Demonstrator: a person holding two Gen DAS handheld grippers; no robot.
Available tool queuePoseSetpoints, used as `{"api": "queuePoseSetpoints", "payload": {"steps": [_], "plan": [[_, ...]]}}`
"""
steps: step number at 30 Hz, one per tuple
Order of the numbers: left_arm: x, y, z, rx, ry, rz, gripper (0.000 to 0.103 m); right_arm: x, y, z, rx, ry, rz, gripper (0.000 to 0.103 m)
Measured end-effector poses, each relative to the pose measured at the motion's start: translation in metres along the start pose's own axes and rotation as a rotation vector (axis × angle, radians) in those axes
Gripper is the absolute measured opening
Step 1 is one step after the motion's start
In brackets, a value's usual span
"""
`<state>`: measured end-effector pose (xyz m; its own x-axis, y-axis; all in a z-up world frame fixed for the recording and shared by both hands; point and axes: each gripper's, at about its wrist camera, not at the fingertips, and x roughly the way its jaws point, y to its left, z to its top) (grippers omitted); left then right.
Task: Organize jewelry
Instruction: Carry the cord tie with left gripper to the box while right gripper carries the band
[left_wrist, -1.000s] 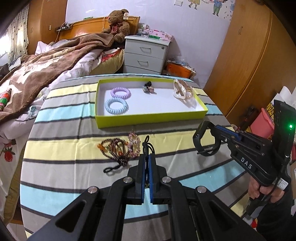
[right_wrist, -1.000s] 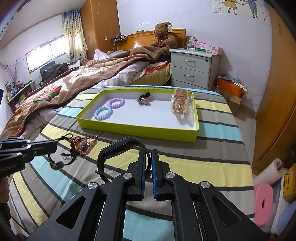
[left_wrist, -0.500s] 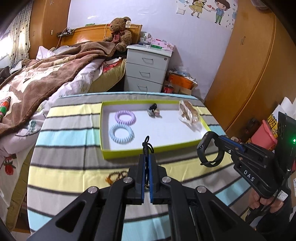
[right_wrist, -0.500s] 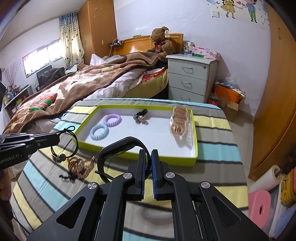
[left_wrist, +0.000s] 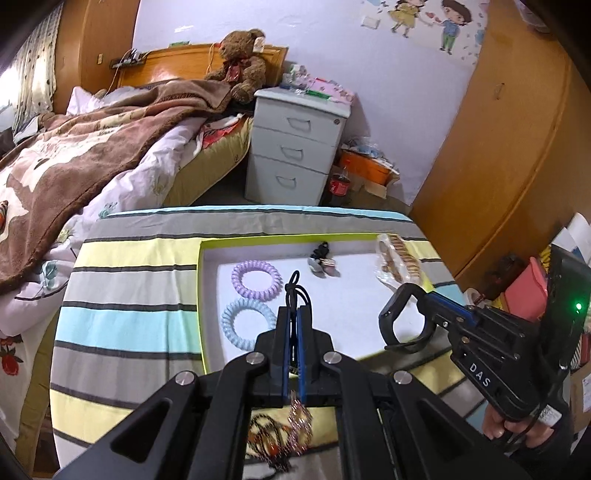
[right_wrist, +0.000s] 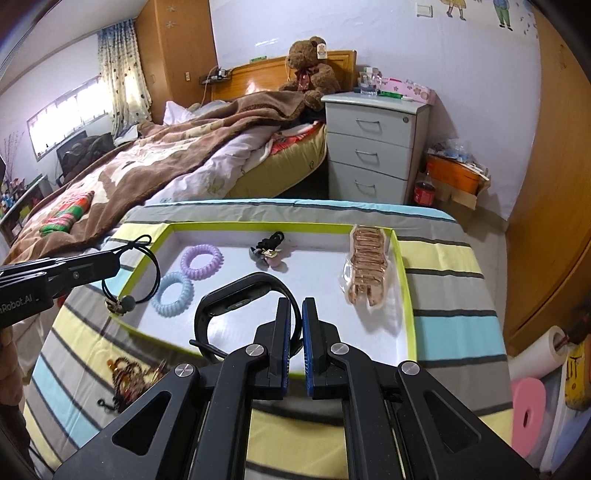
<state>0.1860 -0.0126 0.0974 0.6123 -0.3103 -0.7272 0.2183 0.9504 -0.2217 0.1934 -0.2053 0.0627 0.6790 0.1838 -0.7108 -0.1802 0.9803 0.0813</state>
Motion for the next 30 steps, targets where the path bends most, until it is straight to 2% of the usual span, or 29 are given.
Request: {"api": "queuePoseSetpoints", "payload": {"steps": [5, 16, 30], "plan": [[0.016, 0.006, 0.012, -0.013, 0.010, -0.019, 0.003, 0.018, 0.004, 0.008, -0.007, 0.022, -0.007, 0.006], [0.056, 0.016, 0.034, 0.003, 0.054, 0.005, 0.004, 0.056, 0.006, 0.017, 0.000, 0.082, -0.038, 0.006], [0.095, 0.034, 0.040, -0.053, 0.110, 0.018, 0.004, 0.072, 0.003, 0.023, -0.026, 0.100, -0.095, 0.006]]}}
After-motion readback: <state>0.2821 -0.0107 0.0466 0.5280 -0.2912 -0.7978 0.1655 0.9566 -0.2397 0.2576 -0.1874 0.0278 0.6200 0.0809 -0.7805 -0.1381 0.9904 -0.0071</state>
